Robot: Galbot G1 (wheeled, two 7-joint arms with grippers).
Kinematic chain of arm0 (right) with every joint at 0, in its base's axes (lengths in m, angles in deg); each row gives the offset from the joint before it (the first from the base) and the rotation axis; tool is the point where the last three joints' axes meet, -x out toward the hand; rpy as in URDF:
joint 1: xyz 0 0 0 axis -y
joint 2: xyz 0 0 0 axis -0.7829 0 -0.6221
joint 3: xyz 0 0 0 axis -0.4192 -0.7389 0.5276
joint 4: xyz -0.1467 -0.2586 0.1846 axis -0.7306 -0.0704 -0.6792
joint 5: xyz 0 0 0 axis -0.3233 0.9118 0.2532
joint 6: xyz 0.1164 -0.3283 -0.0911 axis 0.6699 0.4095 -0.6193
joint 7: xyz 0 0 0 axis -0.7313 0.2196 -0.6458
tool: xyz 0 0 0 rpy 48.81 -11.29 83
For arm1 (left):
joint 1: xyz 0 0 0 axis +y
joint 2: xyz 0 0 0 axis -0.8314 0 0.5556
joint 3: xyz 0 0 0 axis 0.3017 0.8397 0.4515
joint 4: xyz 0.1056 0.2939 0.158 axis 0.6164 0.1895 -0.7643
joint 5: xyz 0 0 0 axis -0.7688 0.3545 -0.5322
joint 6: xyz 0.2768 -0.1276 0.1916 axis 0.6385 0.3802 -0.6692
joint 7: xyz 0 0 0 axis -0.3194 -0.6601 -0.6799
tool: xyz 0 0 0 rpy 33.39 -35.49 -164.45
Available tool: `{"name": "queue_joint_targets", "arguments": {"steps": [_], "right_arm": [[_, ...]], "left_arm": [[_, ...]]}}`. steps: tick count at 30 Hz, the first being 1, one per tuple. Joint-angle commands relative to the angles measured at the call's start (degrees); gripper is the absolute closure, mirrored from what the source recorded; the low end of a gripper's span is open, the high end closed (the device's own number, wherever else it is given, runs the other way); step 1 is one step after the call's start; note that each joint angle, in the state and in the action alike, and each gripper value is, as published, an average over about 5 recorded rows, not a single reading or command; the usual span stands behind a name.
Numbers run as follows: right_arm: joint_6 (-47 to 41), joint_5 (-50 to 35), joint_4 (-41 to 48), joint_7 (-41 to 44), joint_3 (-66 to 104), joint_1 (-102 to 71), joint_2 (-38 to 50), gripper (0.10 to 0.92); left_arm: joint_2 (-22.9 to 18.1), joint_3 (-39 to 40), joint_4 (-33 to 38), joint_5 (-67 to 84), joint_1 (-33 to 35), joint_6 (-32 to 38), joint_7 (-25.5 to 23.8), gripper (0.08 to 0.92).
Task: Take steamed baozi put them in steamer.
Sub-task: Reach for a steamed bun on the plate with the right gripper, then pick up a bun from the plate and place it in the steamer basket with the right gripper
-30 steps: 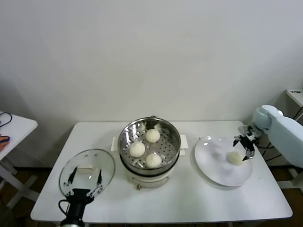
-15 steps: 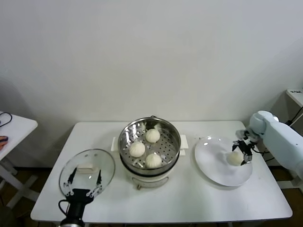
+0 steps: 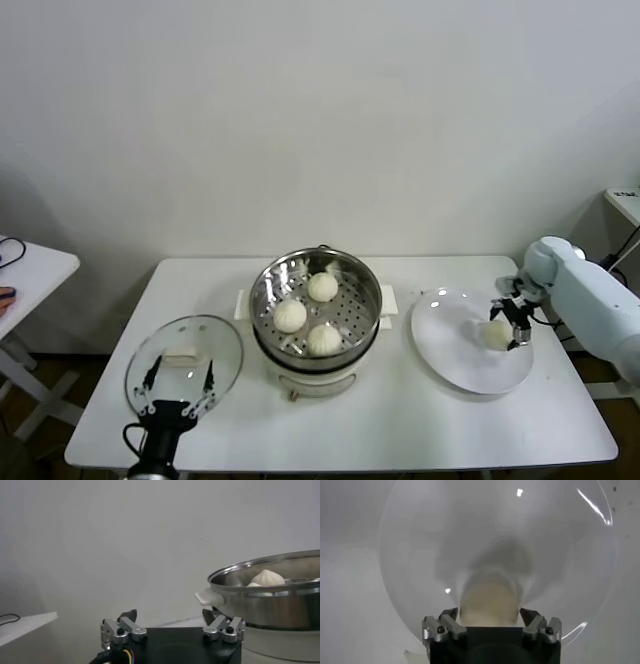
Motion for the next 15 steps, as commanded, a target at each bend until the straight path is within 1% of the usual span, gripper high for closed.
{"name": "queue_joint_targets", "arguments": {"steps": [1,7,15], "right_arm": [[0.1,0.8,0.8,0.1,0.7,-0.3,-0.5,0.230],[0.1,0.5,1.0,0.1,0.9,-0.2,-0.7,0.283],[-0.3,-1.6,0.8,0.2,0.3,0.5,-0.2,0.304]], "left_arm": [[0.0,0.0,-0.1,-0.1,0.0,-0.2,0.0,0.177],[0.0,0.0,-0.1,-0.1,-0.1,-0.2,0.0,0.177],[0.0,0.0,-0.4,-0.1,-0.1,-0.1,0.1,0.177]]}}
